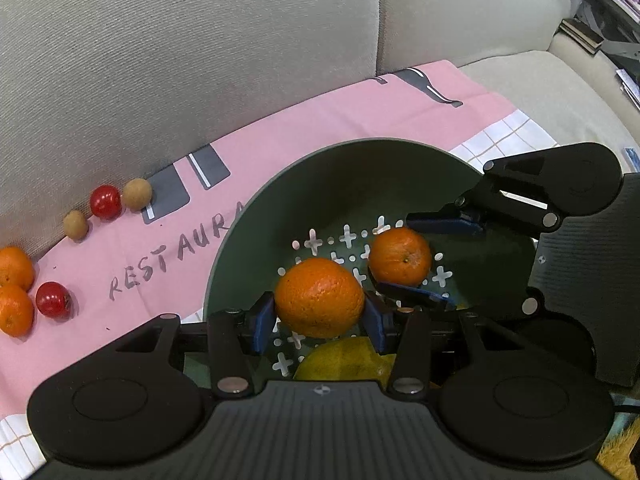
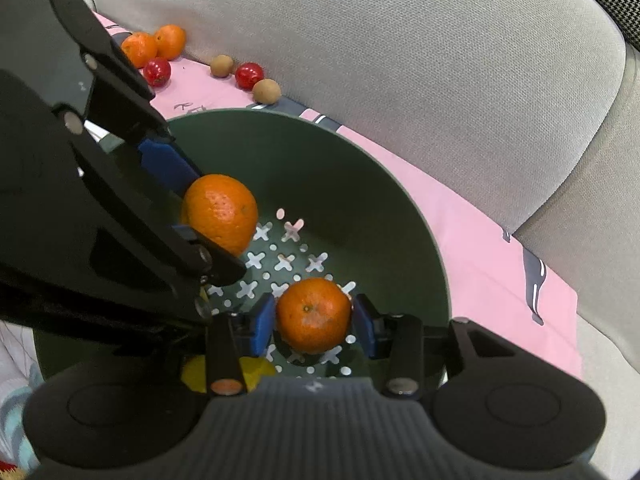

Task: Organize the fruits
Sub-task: 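Open both tools to drop the mandarins into the colander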

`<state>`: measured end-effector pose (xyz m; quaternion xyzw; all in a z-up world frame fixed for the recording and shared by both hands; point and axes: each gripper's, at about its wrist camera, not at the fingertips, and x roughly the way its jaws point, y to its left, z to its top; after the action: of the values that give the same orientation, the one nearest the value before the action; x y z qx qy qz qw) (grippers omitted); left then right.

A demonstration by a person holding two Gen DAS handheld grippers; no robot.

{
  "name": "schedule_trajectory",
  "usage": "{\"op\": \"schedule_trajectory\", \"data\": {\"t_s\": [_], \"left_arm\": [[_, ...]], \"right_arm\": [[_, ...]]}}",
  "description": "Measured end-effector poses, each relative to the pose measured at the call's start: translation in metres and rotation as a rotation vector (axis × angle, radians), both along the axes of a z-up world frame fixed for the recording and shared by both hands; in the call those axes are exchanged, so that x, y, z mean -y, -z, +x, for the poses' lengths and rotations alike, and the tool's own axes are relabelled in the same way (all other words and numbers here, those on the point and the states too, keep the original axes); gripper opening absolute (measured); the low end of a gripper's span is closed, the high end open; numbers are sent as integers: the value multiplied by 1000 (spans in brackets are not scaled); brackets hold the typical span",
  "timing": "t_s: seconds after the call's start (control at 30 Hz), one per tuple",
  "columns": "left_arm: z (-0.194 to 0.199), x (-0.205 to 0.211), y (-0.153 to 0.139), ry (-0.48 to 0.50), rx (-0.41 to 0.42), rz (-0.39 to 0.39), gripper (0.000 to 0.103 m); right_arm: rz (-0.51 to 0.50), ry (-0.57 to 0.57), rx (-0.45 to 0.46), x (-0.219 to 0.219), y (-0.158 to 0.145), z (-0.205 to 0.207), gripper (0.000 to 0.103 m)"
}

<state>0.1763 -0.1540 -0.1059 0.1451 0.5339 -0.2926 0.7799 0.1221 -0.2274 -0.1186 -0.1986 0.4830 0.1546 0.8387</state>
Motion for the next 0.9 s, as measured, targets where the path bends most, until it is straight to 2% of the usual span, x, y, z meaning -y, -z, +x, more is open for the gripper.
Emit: {"op": "schedule_trajectory", "data": {"t_s": [0.1, 0.2, 0.27, 0.33, 0.4, 0.57, 0.9], "left_arm": [[-2, 3, 0, 13, 9, 14, 53], [-4, 3, 0, 18, 13, 22, 57], [-4, 2, -1, 16, 9, 16, 58], [-4, 1, -1, 8, -1, 11, 60], [-5, -1, -2, -2, 3, 13, 60], [-11, -5, -10, -12, 15, 3, 61], [-27, -17, -39, -38, 83, -30, 66]], "right_arm": [[-16, -11, -2, -1, 1, -2, 43], [-24, -18, -6, -3, 1, -4, 53], [-28, -18, -7, -4, -1, -6, 64], [-41, -22, -4, -5, -3, -7, 69], [-54, -30, -3, -6, -5, -8, 70], [-69, -23, 25, -7, -14, -13, 81], [-12, 62, 62, -6, -34, -30, 94]]}}
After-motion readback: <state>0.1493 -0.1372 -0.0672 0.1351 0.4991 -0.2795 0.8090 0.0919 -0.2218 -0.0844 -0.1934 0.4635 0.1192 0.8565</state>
